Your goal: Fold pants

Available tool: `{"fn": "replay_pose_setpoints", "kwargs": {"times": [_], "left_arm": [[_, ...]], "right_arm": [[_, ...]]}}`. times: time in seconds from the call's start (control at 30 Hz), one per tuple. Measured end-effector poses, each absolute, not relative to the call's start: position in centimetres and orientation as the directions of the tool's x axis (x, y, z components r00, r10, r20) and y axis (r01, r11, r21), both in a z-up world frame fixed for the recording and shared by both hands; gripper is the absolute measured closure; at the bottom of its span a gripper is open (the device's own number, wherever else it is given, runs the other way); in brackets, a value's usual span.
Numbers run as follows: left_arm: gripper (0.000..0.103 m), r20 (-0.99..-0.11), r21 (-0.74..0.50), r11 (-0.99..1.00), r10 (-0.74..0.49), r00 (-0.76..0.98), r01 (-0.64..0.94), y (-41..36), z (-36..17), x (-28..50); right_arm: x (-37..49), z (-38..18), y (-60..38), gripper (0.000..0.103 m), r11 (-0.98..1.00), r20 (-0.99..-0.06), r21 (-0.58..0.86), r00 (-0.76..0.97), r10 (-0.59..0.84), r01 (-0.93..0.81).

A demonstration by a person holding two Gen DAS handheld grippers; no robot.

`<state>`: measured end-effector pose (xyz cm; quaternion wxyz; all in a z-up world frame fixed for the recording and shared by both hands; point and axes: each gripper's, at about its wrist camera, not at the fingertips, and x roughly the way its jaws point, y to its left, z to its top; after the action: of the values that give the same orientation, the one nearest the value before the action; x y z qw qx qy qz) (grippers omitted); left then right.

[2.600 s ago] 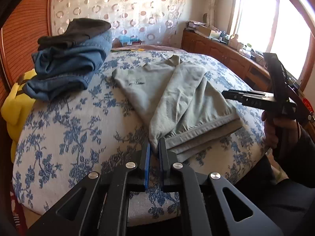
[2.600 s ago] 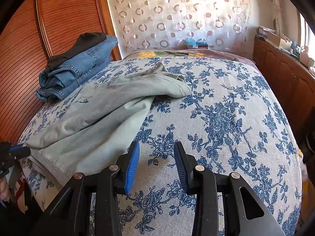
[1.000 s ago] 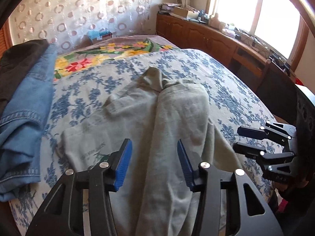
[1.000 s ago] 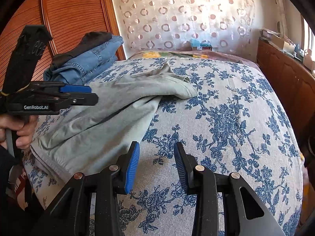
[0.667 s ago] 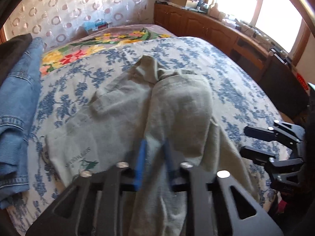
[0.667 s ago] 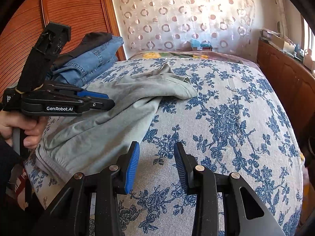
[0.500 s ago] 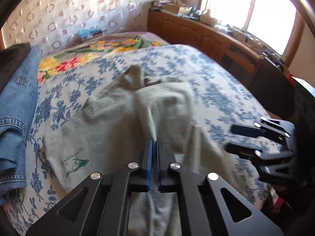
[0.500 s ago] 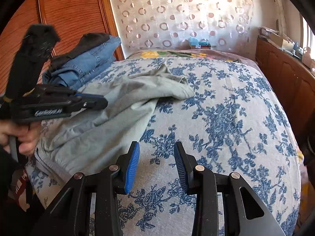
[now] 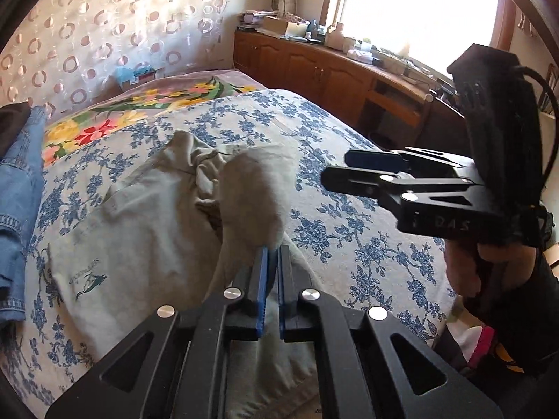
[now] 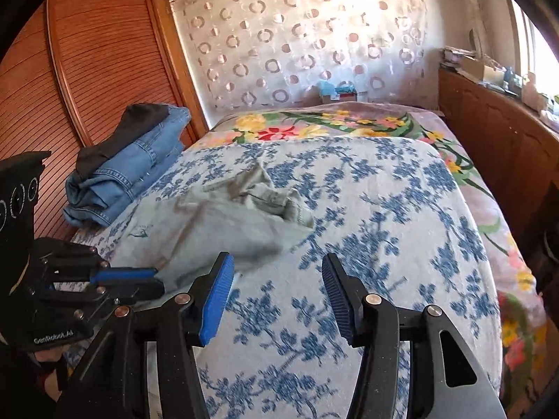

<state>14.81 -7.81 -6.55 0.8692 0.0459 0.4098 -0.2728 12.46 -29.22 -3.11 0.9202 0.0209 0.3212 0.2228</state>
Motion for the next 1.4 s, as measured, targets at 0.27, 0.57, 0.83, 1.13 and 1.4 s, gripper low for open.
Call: {"fn": "replay_pose_setpoints", "kwargs": {"times": [0.27,0.57,0.83,1.13,1.4], "left_arm": [[0.071,-0.724,-0.110,0.875,-0.396,0.565,0.472,-5.4,-5.3,14.2],[0.057,-0.717,-0.114,0.900,-0.367,0.592,0.420,-3.6,-5.5,15.0],[0.057,-0.733,-0.113,0.905,-0.354,0.580,0.410,-3.7,-6.2,15.7],[0.057,-0.735,-0.110,0.892,-0.370,0.568,0.440,-5.5,-5.7,16.8],[0.068,-0.755,-0.092,0.851,-0.398,0.522,0.516,-8.8,-6.4,17.3]], "right_arm": [[13.9,-2.5,-27.3,0.049,0.883,-0.566,0.192,0.687,0.456,-0.427],[15.7,-5.0,-25.4,0.054,0.873,-0.627,0.192,0.628,0.461,-0.449],[15.0,-5.6,-26.1,0.100,0.832,-0.636,0.187,0.581,0.508,-0.522],[13.1,-7.2,-28.9,0.098,0.875,-0.690,0.153,0.584,0.427,-0.460],[11.6,-7.1,-29.5,0.090,0.892,-0.670,0.141,0.622,0.405,-0.429]]}}
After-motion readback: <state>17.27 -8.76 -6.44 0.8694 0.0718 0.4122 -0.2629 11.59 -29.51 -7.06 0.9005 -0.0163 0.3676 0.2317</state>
